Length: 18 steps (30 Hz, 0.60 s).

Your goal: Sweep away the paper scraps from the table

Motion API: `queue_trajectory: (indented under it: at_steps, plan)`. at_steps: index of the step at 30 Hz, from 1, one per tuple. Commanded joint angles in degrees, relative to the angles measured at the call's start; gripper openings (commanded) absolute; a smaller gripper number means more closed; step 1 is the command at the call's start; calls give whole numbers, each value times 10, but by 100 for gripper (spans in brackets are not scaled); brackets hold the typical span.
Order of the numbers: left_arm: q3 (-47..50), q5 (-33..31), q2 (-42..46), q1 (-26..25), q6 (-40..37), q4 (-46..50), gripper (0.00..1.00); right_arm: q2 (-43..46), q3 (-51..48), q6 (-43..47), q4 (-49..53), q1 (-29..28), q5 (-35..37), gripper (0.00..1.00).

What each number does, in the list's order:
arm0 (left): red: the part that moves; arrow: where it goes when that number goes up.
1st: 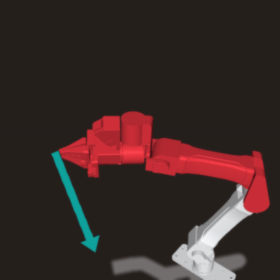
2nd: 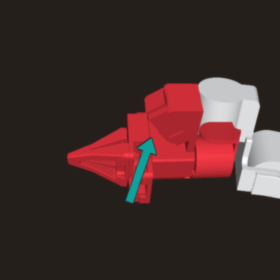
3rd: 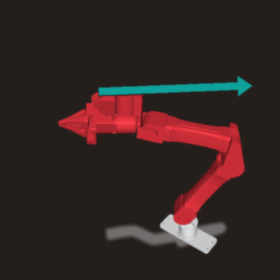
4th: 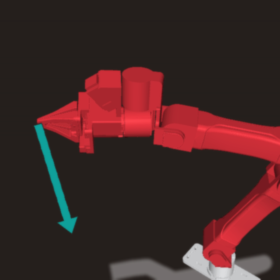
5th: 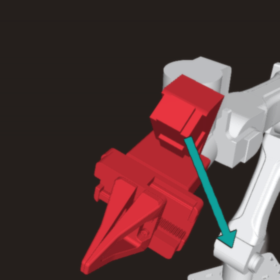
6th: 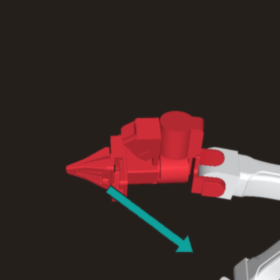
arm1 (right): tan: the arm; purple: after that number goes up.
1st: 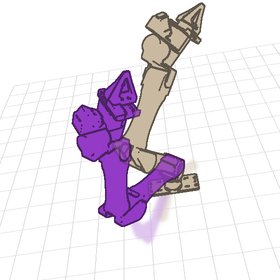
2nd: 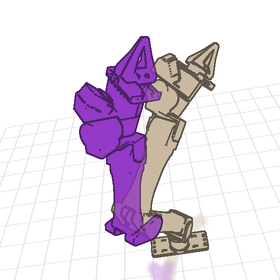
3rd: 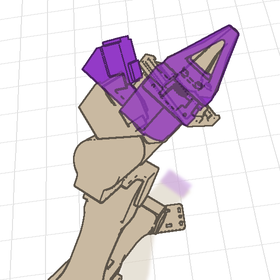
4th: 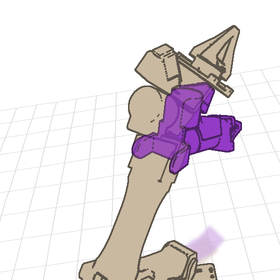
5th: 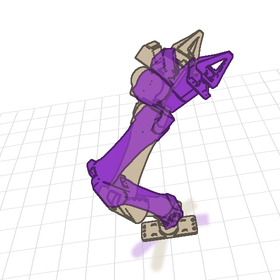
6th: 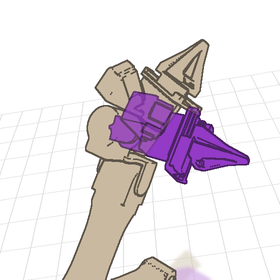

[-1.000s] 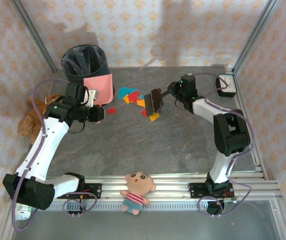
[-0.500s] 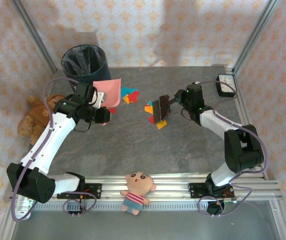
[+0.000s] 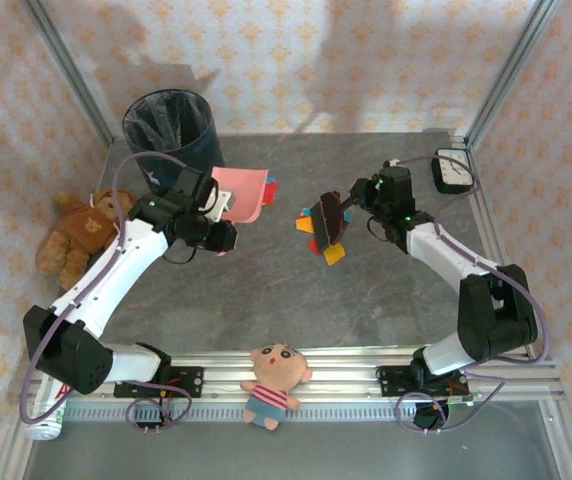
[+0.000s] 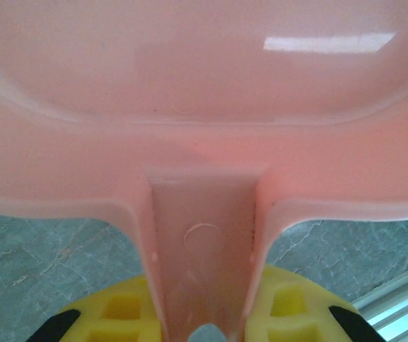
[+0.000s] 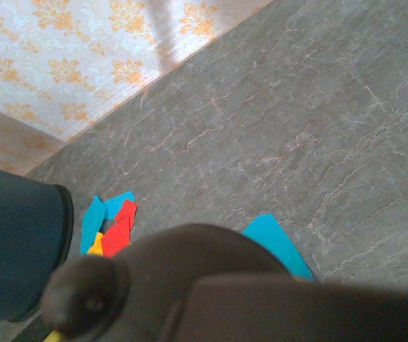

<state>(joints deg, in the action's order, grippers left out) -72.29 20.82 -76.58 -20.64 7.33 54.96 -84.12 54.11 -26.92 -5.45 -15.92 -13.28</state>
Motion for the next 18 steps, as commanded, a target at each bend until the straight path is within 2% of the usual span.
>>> queue_trajectory:
  at_steps: [1, 12, 18]
  plan:
    - [-19, -36, -10, -15, -21, 24, 0, 49, 26, 34, 17, 4, -2, 0]
    - [-47, -93, -87, -84, -63, 86, 0, 148, 24, 161, 153, 4, 116, 0]
    - [-52, -104, -134, -124, -89, 118, 0, 190, 13, 216, 186, 3, 150, 0]
